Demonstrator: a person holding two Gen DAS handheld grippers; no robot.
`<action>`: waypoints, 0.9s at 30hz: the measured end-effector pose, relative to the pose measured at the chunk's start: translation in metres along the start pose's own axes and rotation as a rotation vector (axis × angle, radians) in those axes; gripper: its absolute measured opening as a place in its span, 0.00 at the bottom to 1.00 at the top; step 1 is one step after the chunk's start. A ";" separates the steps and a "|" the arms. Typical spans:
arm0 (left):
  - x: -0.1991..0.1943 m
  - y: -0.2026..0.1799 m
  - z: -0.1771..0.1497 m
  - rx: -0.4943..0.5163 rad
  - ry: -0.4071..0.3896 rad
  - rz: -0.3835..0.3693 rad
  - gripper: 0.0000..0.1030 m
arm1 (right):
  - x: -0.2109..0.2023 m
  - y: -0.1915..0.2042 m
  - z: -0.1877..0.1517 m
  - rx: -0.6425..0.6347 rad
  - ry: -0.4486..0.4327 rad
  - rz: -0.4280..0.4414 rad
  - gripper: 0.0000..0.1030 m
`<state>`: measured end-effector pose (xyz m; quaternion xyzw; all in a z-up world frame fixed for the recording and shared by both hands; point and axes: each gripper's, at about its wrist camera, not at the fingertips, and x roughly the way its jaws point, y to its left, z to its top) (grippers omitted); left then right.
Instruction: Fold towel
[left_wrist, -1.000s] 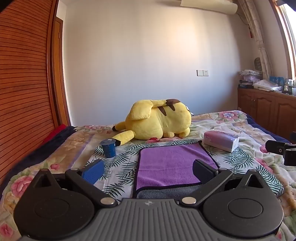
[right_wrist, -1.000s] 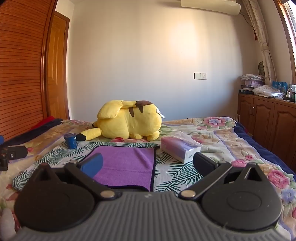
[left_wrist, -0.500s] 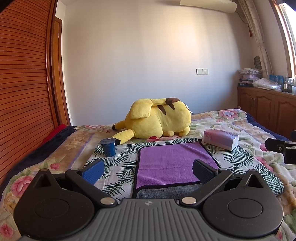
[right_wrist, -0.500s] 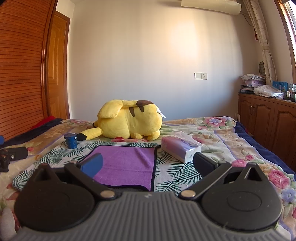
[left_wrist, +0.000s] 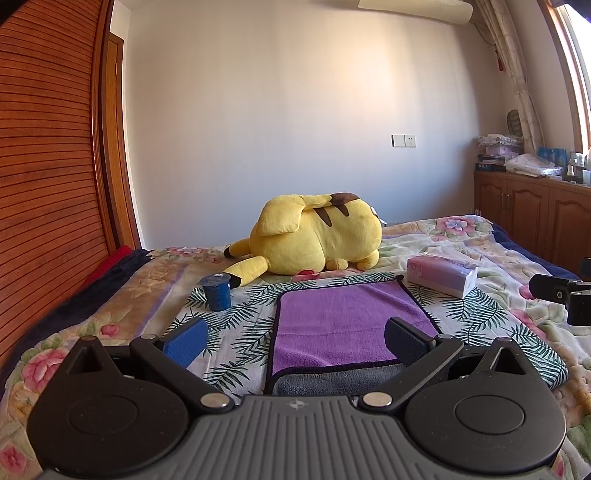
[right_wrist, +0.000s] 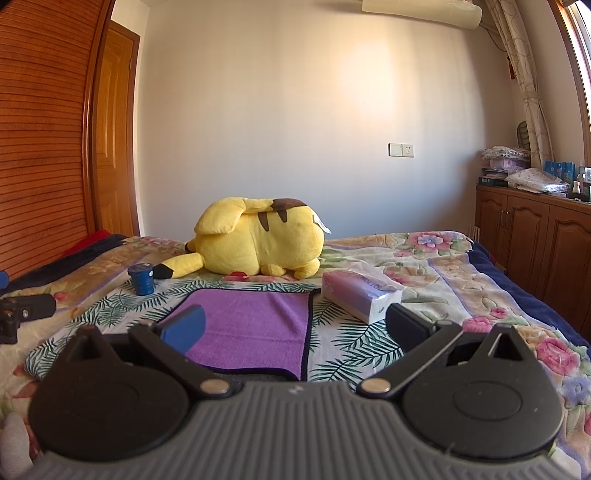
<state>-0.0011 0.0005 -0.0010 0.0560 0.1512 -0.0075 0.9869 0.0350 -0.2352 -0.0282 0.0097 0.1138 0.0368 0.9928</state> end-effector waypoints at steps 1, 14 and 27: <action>0.000 0.000 0.000 0.000 0.000 0.000 0.84 | 0.000 0.000 0.000 0.000 0.000 0.000 1.00; 0.001 0.000 -0.001 0.003 0.002 0.003 0.84 | 0.000 0.000 -0.001 0.000 0.000 -0.001 1.00; 0.002 0.002 -0.004 0.006 0.004 0.004 0.84 | -0.001 0.000 -0.001 0.000 -0.001 0.000 1.00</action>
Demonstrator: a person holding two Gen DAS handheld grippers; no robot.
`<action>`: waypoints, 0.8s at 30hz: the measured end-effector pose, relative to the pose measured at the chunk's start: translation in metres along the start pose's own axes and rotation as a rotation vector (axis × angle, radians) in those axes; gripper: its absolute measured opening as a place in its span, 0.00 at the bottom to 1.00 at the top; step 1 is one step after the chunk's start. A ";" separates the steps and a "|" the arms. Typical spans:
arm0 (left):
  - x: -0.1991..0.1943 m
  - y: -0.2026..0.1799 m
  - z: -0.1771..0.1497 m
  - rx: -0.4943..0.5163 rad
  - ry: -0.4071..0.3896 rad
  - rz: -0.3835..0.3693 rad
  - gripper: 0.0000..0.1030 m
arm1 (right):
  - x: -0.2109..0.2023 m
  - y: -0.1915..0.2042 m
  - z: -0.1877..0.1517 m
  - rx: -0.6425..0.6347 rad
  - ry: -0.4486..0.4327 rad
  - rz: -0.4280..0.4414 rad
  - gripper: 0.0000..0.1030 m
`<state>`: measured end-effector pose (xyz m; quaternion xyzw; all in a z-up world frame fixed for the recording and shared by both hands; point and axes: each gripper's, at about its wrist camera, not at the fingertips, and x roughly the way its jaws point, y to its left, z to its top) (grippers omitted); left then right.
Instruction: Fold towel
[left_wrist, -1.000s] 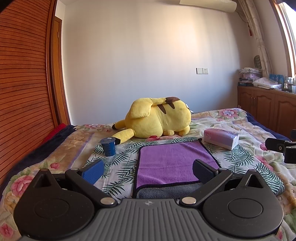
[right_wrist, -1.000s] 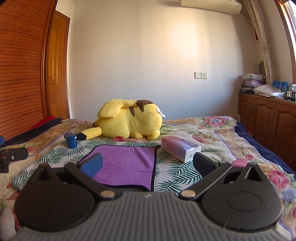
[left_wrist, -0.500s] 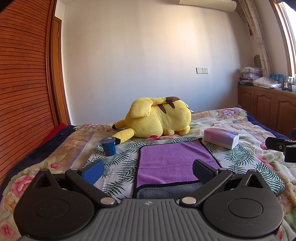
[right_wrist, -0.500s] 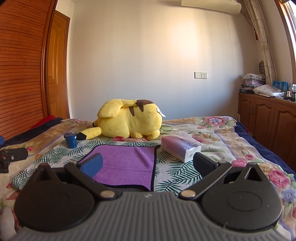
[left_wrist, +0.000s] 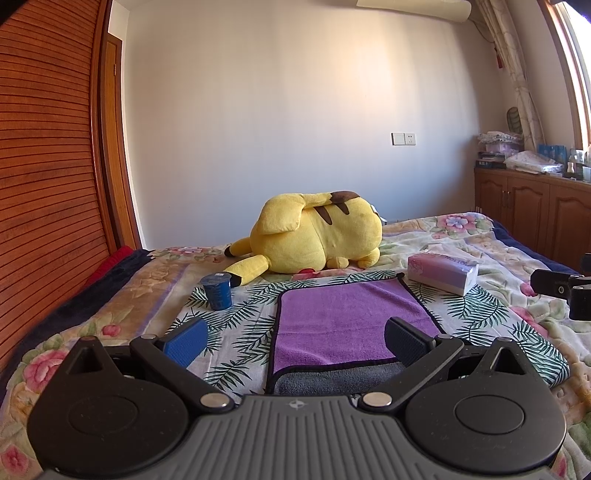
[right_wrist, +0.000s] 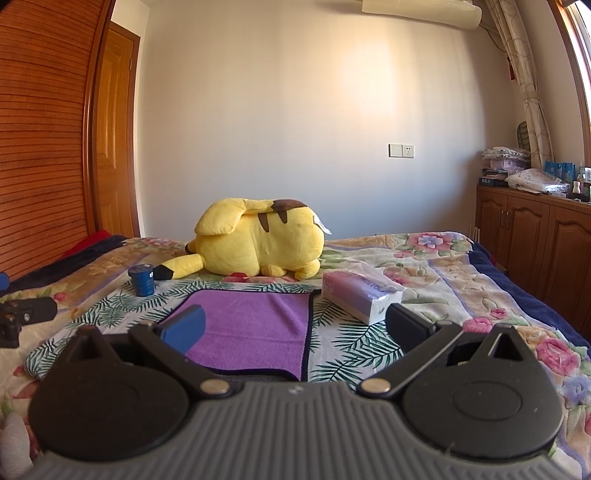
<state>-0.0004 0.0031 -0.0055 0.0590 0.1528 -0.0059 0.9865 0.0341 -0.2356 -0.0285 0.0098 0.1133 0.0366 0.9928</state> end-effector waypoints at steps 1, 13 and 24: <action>0.000 0.000 0.000 0.001 0.000 0.000 0.84 | 0.000 0.000 0.000 0.000 0.000 0.001 1.00; 0.004 -0.005 -0.012 0.023 0.030 -0.001 0.84 | 0.002 0.001 -0.001 0.000 0.015 0.007 1.00; 0.016 -0.013 -0.013 0.060 0.107 -0.006 0.84 | 0.008 0.002 -0.002 0.015 0.052 0.034 1.00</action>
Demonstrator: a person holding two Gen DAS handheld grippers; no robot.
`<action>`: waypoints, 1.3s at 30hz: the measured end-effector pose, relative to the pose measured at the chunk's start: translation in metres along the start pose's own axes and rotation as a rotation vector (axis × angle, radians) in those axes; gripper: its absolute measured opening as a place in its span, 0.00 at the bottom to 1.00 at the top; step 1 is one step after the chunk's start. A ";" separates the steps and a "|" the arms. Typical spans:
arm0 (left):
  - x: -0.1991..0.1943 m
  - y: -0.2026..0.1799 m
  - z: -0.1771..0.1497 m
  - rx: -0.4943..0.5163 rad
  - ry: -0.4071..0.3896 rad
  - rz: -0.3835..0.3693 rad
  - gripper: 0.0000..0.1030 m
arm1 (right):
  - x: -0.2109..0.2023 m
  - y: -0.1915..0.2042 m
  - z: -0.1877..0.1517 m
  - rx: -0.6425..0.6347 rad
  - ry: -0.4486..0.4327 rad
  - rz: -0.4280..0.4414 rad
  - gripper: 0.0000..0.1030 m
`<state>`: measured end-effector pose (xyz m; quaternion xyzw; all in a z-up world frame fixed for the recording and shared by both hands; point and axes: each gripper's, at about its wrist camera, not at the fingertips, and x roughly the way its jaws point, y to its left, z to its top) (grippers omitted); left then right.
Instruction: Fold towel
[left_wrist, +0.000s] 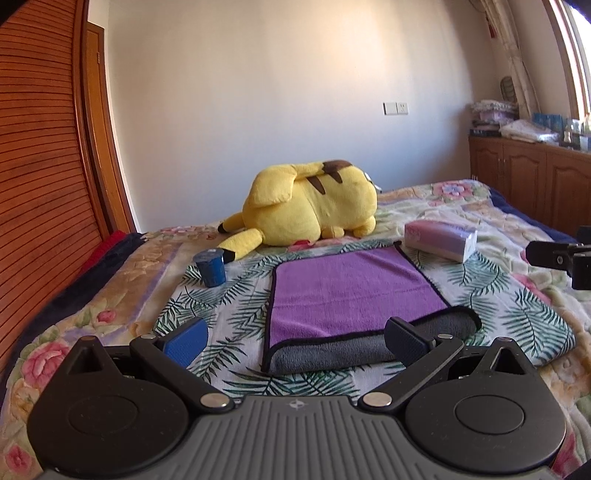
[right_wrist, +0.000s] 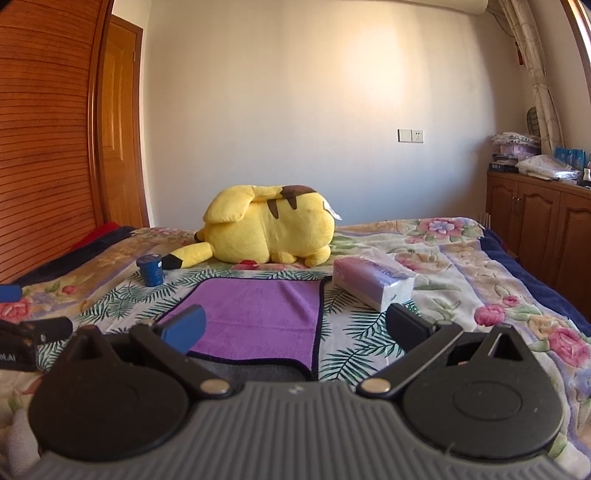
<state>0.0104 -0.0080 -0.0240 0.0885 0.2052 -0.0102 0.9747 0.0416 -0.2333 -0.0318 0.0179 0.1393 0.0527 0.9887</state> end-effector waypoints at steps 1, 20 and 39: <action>0.001 0.000 0.000 0.001 0.007 -0.002 0.84 | 0.001 0.001 0.000 -0.001 0.005 0.001 1.00; 0.031 -0.001 0.000 0.003 0.112 -0.049 0.84 | 0.038 0.007 -0.008 -0.035 0.181 0.071 0.88; 0.070 0.011 0.006 -0.026 0.170 -0.108 0.79 | 0.076 0.009 -0.012 -0.083 0.285 0.105 0.83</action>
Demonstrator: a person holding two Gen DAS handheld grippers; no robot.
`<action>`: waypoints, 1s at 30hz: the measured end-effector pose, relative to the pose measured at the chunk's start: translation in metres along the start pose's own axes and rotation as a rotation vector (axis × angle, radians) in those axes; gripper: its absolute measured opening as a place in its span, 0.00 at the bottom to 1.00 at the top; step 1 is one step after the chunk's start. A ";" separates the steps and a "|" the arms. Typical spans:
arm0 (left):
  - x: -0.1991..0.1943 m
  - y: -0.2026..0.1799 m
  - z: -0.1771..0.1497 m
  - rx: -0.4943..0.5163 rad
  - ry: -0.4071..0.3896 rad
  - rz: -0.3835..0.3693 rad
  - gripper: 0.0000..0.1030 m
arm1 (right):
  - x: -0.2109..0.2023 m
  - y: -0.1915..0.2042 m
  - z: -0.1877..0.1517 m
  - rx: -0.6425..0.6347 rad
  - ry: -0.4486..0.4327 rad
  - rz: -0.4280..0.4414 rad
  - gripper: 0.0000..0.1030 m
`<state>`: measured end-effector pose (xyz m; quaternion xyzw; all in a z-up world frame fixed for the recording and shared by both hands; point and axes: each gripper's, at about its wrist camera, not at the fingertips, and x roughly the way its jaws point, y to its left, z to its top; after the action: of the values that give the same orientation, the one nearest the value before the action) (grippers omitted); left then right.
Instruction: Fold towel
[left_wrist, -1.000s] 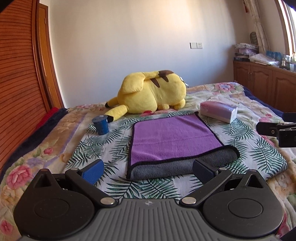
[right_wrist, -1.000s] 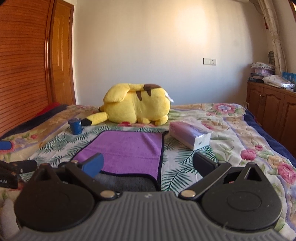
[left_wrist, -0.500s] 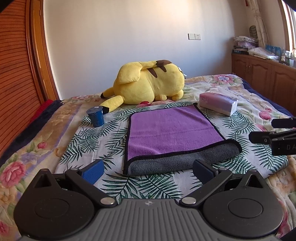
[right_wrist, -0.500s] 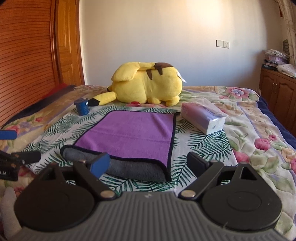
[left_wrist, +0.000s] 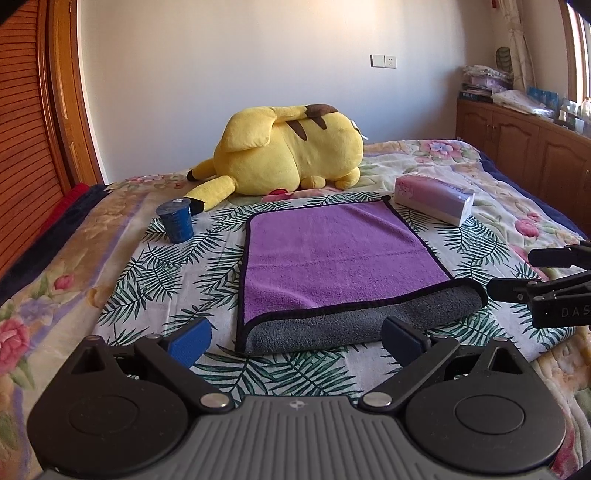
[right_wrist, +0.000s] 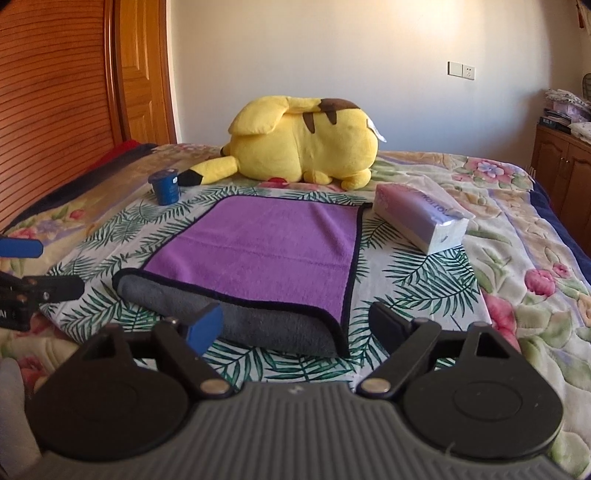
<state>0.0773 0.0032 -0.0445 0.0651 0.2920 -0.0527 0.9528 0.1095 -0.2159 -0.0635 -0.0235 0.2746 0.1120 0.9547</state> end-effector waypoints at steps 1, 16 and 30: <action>0.002 0.000 0.001 0.000 0.002 -0.002 0.79 | 0.002 0.000 0.000 0.000 0.003 0.002 0.83; 0.037 0.018 0.007 -0.010 0.040 -0.028 0.68 | 0.031 -0.009 0.002 0.016 0.069 0.019 0.82; 0.072 0.030 0.007 0.020 0.086 -0.042 0.59 | 0.058 -0.019 0.002 0.028 0.140 0.029 0.82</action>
<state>0.1444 0.0274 -0.0768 0.0707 0.3332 -0.0727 0.9374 0.1627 -0.2230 -0.0933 -0.0139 0.3423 0.1199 0.9318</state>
